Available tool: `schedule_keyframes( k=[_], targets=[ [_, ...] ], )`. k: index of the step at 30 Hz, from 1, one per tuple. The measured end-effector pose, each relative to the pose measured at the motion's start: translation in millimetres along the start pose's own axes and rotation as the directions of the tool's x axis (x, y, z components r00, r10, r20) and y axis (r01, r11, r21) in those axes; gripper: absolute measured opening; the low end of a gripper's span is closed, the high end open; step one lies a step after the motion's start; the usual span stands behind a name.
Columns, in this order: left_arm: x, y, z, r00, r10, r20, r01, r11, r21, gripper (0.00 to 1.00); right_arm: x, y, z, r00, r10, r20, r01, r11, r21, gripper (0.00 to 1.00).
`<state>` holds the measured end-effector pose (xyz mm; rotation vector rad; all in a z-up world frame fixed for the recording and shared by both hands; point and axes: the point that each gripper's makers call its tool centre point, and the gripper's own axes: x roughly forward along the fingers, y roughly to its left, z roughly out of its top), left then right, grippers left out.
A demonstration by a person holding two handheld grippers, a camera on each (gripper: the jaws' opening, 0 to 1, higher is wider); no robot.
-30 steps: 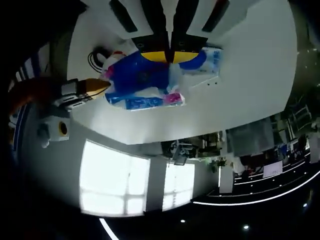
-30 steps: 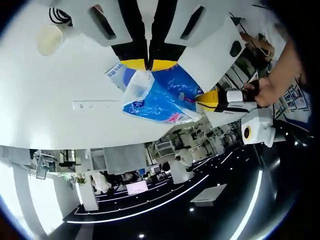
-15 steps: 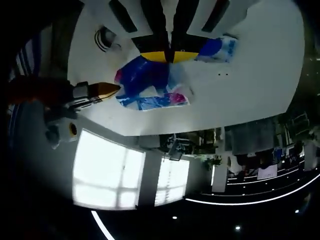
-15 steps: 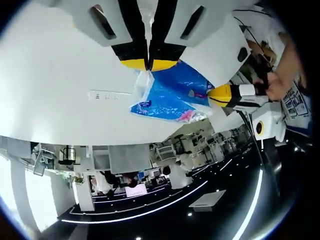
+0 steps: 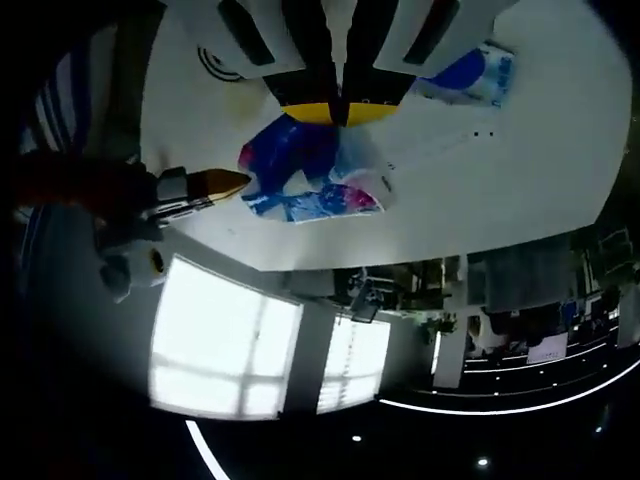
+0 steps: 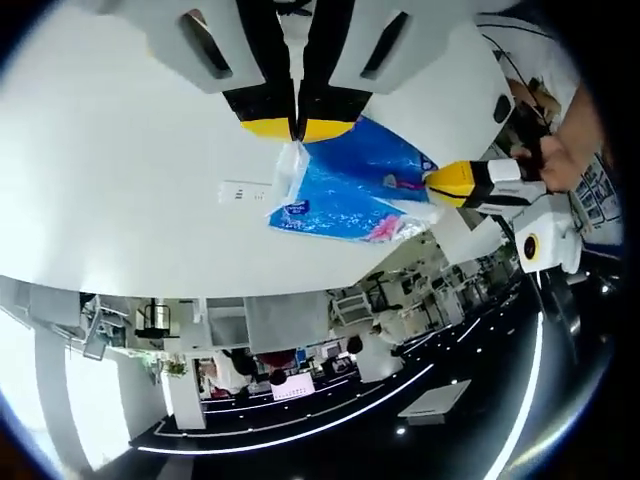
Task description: Arrange the tabletop items into an orderly group along one side of the table until the central work area is clear of visible clutter.
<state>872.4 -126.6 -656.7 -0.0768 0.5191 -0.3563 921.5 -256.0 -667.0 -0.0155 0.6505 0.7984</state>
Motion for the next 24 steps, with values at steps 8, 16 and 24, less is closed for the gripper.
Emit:
schedule_keyframes(
  k=[8, 16, 24],
  targets=[
    [31.5, -12.8, -7.5, 0.999, -0.033, -0.023, 0.034, 0.999, 0.021, 0.0, 2.2, -30.2, -6.4, 0.999, -0.046, -0.008, 0.046, 0.998, -0.052, 0.0],
    [63.8, -23.1, -21.3, 0.996, -0.086, -0.036, 0.088, 0.995, 0.054, 0.0, 7.0, -56.3, -23.7, 0.995, -0.101, -0.017, 0.1, 0.993, -0.066, 0.0],
    [85.4, -31.7, -33.7, 0.988, -0.143, -0.049, 0.146, 0.987, 0.063, 0.0, 23.2, -83.0, -42.0, 0.987, -0.153, -0.043, 0.151, 0.987, -0.062, 0.0]
  ],
)
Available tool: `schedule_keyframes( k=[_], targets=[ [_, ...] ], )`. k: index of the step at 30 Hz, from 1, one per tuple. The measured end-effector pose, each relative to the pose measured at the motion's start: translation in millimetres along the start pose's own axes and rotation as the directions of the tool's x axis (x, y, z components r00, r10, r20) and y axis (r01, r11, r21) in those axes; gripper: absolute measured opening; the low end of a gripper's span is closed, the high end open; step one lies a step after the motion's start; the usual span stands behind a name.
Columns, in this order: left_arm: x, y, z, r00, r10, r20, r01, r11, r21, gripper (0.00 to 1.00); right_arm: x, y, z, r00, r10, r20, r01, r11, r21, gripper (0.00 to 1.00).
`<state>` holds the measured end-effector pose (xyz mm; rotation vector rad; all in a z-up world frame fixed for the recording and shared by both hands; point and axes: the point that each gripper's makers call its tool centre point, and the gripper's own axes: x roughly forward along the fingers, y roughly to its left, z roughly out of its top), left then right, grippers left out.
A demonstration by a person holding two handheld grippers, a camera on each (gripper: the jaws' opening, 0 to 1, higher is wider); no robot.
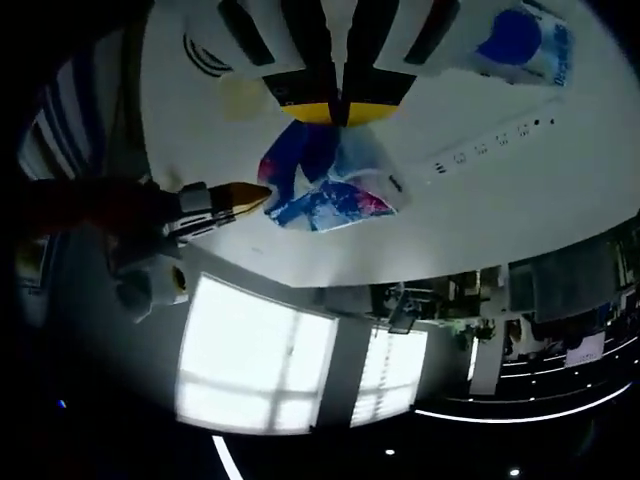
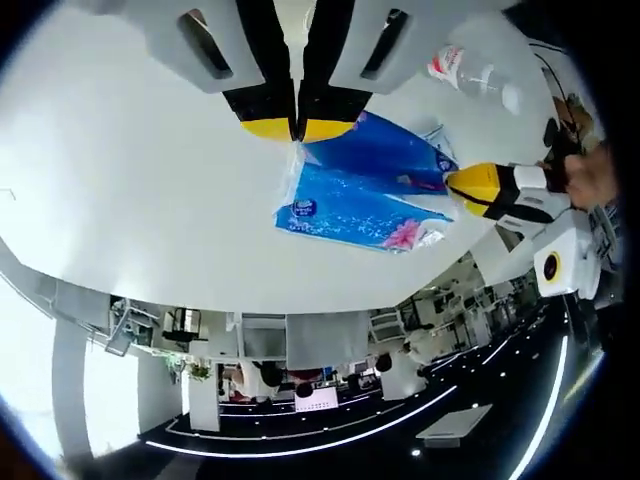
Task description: Arrange the tabletop items into an orderly group along one side of the table until the central work area is clear of visible clutter.
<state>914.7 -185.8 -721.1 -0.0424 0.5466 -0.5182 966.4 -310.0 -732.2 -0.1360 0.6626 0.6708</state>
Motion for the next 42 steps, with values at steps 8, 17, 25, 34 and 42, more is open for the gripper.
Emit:
schedule_keyframes(
  k=[8, 17, 25, 34, 42],
  targets=[
    [26.1, 2.9, -25.3, 0.996, -0.058, -0.061, 0.055, 0.997, -0.046, 0.0, 16.5, -13.2, -27.6, 0.998, 0.001, -0.058, 0.0, 1.0, 0.012, 0.0],
    [50.0, 7.1, -49.2, 0.986, -0.133, -0.097, 0.123, 0.987, -0.104, 0.0, 41.4, -30.2, -42.9, 0.994, -0.003, -0.106, 0.005, 1.0, 0.022, 0.0],
    [69.6, 6.8, -65.2, 0.98, -0.156, -0.127, 0.144, 0.984, -0.1, 0.0, 56.7, -37.5, -64.2, 0.986, -0.008, -0.165, 0.011, 1.0, 0.017, 0.0],
    [88.3, 4.1, -82.5, 0.97, -0.19, -0.148, 0.176, 0.979, -0.103, 0.0, 71.9, -54.7, -81.3, 0.975, -0.033, -0.222, 0.035, 0.999, 0.005, 0.0],
    [100.7, -0.2, -90.1, 0.964, -0.211, -0.163, 0.194, 0.974, -0.116, 0.0, 75.7, -64.2, -92.1, 0.965, -0.067, -0.252, 0.065, 0.998, -0.017, 0.0]
  ],
)
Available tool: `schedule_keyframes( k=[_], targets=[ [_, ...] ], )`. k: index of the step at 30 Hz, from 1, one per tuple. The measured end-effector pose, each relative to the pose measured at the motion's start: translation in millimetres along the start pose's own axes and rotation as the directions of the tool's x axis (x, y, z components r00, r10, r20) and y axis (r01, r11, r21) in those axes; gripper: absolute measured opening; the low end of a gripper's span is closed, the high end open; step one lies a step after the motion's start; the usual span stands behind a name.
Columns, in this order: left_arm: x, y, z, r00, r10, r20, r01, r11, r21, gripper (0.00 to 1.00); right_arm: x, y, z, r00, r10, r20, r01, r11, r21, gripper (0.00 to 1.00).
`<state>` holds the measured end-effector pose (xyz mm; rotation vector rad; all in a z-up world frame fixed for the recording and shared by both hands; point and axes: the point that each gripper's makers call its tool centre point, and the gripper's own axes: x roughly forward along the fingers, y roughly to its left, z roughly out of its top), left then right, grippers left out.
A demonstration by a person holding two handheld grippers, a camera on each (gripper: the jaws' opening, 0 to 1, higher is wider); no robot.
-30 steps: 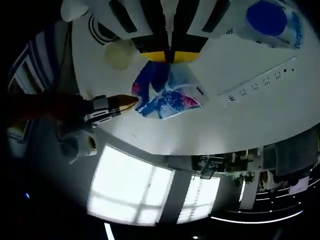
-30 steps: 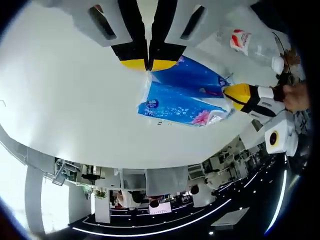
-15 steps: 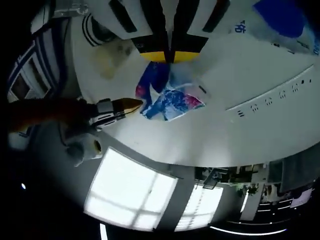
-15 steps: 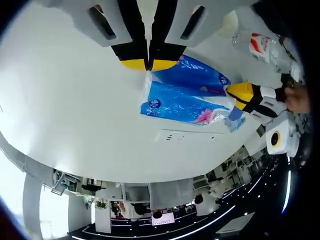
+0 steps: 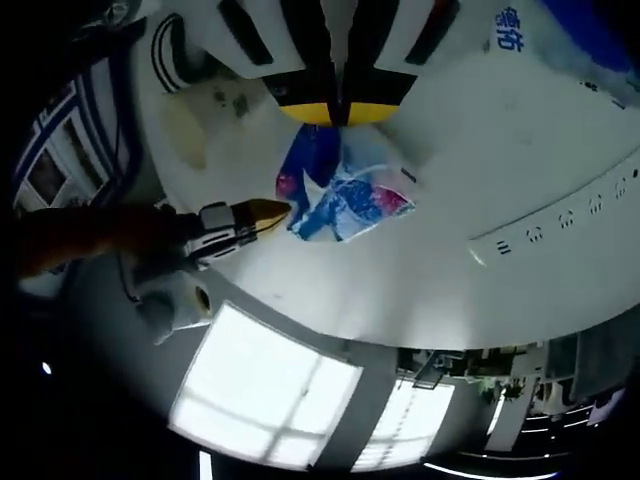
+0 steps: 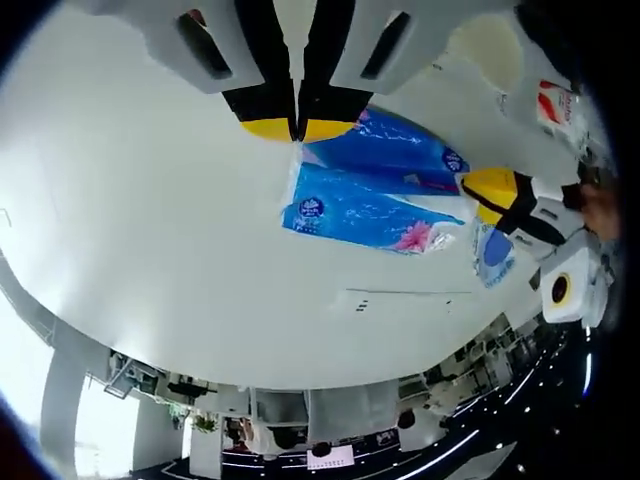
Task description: Arrange the tabletop items into an orderly group along one side of the table until the central work area is clear of visible clutter.
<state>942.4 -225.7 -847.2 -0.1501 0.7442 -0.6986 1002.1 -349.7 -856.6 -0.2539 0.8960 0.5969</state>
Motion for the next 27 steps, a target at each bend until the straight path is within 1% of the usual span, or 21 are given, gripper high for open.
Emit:
schedule_keyframes(
  k=[2, 4, 8, 11, 15, 16, 17, 20, 21, 24, 27],
  targets=[
    [4.0, -1.0, -3.5, 1.0, -0.005, -0.011, 0.005, 1.0, -0.006, 0.0, -0.4, -3.2, -2.7, 1.0, -0.013, -0.01, 0.013, 1.0, -0.006, 0.0],
    [6.6, -0.6, -5.7, 1.0, 0.002, -0.018, -0.002, 1.0, 0.001, 0.01, -2.1, -4.6, -4.6, 1.0, -0.02, -0.015, 0.019, 1.0, -0.017, 0.0],
    [12.5, -2.3, -7.7, 1.0, -0.001, -0.025, 0.001, 1.0, -0.001, 0.0, -1.2, -10.3, -6.0, 0.999, -0.037, -0.021, 0.037, 0.999, -0.031, 0.0],
    [15.0, -0.9, -8.9, 1.0, 0.003, -0.029, -0.003, 1.0, 0.001, 0.0, -2.2, -11.1, -5.9, 0.999, -0.038, -0.018, 0.038, 0.999, -0.025, 0.0],
    [15.4, 0.6, -6.5, 1.0, 0.006, -0.022, -0.006, 1.0, -0.008, 0.01, -1.5, -11.1, -6.4, 0.999, -0.031, -0.012, 0.03, 0.999, -0.026, 0.0],
    [15.4, 0.3, -6.7, 1.0, 0.007, -0.022, -0.007, 0.999, -0.033, 0.01, -0.9, -10.7, -6.3, 1.0, -0.026, -0.01, 0.026, 0.999, -0.02, 0.0],
    [15.2, 0.6, -6.2, 1.0, 0.004, -0.019, -0.004, 0.999, -0.034, 0.01, 0.2, -11.2, -6.2, 1.0, -0.024, -0.009, 0.024, 1.0, -0.018, 0.0],
    [15.3, 2.1, -4.6, 1.0, 0.012, -0.016, -0.012, 1.0, -0.021, 0.03, -1.0, -10.2, -6.3, 1.0, -0.017, 0.008, 0.017, 1.0, -0.021, 0.02],
    [14.7, 0.2, -3.3, 1.0, 0.009, -0.015, -0.009, 1.0, -0.006, 0.04, -1.0, -9.9, -6.4, 1.0, -0.012, 0.009, 0.012, 1.0, -0.024, 0.03],
    [13.0, -2.1, -2.4, 1.0, 0.008, -0.02, -0.007, 1.0, 0.022, 0.06, -1.6, -10.4, -5.3, 1.0, -0.009, 0.011, 0.009, 1.0, -0.024, 0.1],
    [9.0, -1.2, -2.4, 1.0, 0.014, -0.025, -0.013, 0.999, 0.034, 0.07, -6.8, -7.1, 0.6, 0.999, 0.0, 0.032, 0.0, 1.0, -0.006, 0.14]
  ],
)
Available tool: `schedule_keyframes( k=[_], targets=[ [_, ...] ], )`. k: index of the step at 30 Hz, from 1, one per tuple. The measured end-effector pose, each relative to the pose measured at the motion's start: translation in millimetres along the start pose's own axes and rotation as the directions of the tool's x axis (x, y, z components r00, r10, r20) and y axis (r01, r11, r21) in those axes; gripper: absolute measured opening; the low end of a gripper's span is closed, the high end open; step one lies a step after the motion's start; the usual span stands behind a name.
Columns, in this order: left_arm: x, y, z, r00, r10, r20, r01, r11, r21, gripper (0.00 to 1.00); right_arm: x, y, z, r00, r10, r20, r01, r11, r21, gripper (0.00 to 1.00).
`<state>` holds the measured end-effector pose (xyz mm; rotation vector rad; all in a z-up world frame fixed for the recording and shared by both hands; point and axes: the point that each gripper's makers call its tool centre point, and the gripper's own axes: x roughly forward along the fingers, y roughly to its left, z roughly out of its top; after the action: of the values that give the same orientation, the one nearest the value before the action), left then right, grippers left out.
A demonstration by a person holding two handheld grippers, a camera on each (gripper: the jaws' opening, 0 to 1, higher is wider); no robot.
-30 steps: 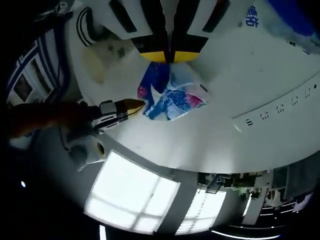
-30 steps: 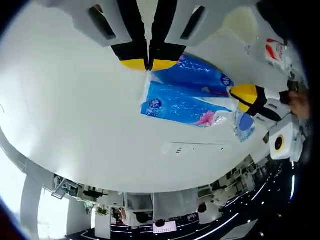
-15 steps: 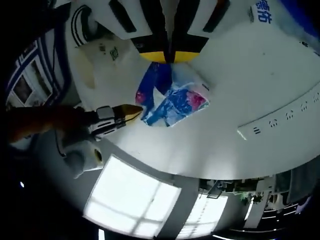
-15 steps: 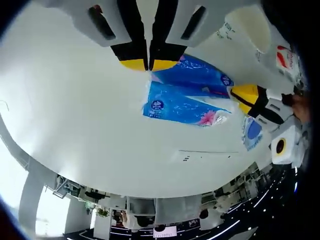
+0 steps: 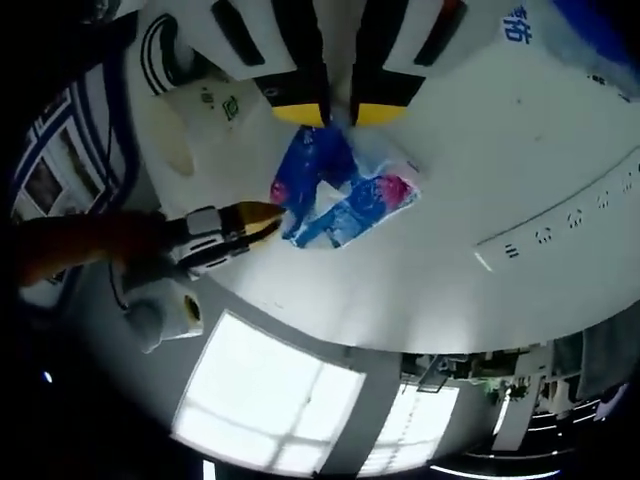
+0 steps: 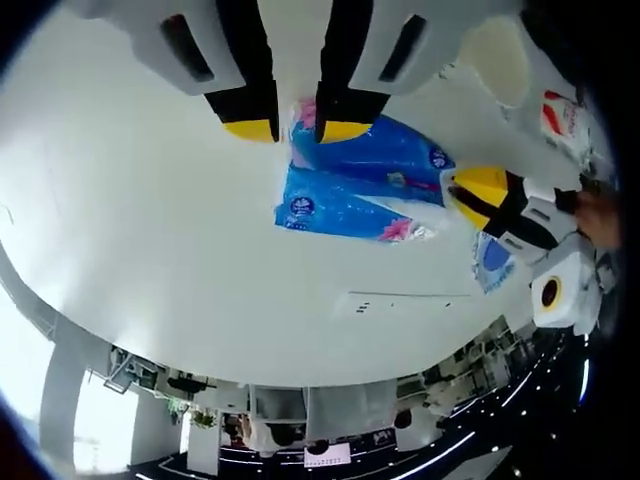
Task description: Arrange the tabletop items into an orderly group along one side of the table until the central work area is clear of visible clutter.
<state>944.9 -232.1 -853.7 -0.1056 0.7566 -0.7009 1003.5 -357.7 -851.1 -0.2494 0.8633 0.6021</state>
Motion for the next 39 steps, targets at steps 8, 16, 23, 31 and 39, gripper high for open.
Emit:
schedule_keyframes(
  k=[8, 16, 23, 31, 39],
  targets=[
    [-16.9, 7.7, 11.6, 0.999, 0.017, 0.028, -0.017, 1.0, 0.0, 0.14, -14.2, 11.8, 13.9, 0.999, 0.015, 0.043, -0.018, 0.998, 0.062, 0.24],
    [-47.7, 27.7, 15.8, 0.996, 0.079, 0.031, -0.079, 0.997, 0.017, 0.22, -25.4, 27.6, 39.1, 0.994, 0.063, 0.086, -0.065, 0.998, 0.023, 0.29],
    [-83.2, 50.3, 14.7, 0.989, 0.143, 0.024, -0.143, 0.989, 0.037, 0.25, -36.5, 66.3, 61.9, 0.982, 0.141, 0.124, -0.15, 0.986, 0.07, 0.33],
    [-123.3, 78.8, 6.9, 0.975, 0.223, 0.014, -0.224, 0.973, 0.055, 0.29, -36.2, 129.3, 76.4, 0.963, 0.244, 0.113, -0.25, 0.967, 0.041, 0.33],
    [-157.7, 103.9, -1.1, 0.961, 0.275, 0.028, -0.274, 0.961, -0.04, 0.34, -24.4, 173.9, 68.3, 0.945, 0.325, 0.038, -0.327, 0.942, 0.078, 0.35]
  ],
)
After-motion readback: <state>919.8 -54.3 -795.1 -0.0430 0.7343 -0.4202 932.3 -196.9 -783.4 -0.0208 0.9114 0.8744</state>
